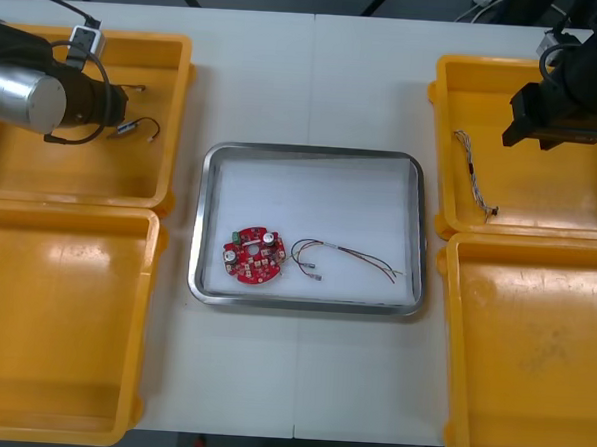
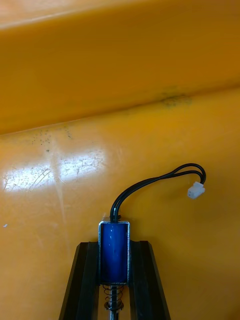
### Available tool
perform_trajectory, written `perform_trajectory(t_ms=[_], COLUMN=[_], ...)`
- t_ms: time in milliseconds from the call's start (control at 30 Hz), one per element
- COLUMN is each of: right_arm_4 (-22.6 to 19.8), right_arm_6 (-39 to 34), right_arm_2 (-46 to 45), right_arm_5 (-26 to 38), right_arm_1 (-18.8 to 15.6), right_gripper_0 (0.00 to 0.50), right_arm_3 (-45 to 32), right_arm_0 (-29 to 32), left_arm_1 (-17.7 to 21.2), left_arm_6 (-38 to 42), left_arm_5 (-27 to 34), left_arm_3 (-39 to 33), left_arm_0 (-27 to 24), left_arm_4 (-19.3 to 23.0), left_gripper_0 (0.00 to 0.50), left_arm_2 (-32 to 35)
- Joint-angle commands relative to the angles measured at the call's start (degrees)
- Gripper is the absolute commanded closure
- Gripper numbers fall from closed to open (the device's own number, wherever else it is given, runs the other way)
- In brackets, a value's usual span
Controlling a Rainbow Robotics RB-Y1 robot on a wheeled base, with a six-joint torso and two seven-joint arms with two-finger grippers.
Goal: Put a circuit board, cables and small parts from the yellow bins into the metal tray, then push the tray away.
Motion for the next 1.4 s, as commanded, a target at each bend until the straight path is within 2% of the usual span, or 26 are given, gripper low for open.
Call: perform_trajectory(t_ms=[33, 267, 500, 733, 933, 1033, 1167, 1400], right_arm_4=[2.55, 4.04, 5.10, 6.15, 7.03, 6.86, 7.12, 8.35], right_arm_6=[2.70, 9.12, 9.29, 9.12, 9.29, 9.47, 9.47, 9.55], right_arm_2=[1.69, 1.69, 3.89, 6.00, 5.91, 6.00, 6.00, 6.00], right_arm_5=[-3.19, -8.82, -11.72, -13.65, -14.71, -15.85, -16.20, -17.17], right_arm_1=[1.58, 4.83, 7.29, 8.78, 9.40, 9.57, 9.93, 10.45], right_gripper_0=[0.000, 0.000, 0.000, 0.000, 0.000, 0.000, 0.000, 0.000], right_arm_3=[5.01, 12.83, 15.29, 16.96, 16.96, 16.96, 16.96, 16.96], right_arm_0=[-4.22, -4.22, -4.14, -3.87, -2.47, -1.59, -1.15, 0.00], left_arm_1=[0.61, 5.09, 8.43, 9.75, 10.01, 10.01, 9.93, 9.05], left_arm_6=[-8.23, -7.53, -6.83, -4.19, 3.81, 10.31, 17.96, 26.75], left_arm_5=[5.88, 20.29, 32.42, 44.20, 53.34, 58.79, 63.97, 70.30], left_arm_3=[-2.04, -10.65, -17.15, -22.07, -28.93, -34.03, -40.18, -47.56], left_arm_0=[-2.30, -3.44, -4.76, -5.38, -5.38, -5.38, -5.38, -5.38], left_arm_4=[1.23, 2.37, 3.16, 4.22, 3.34, 2.37, 1.41, 0.44], left_gripper_0=[0.500, 0.500, 0.500, 0.500, 0.500, 0.500, 0.500, 0.500], left_arm_2=[1.62, 8.13, 15.16, 21.84, 25.00, 25.53, 25.44, 25.79])
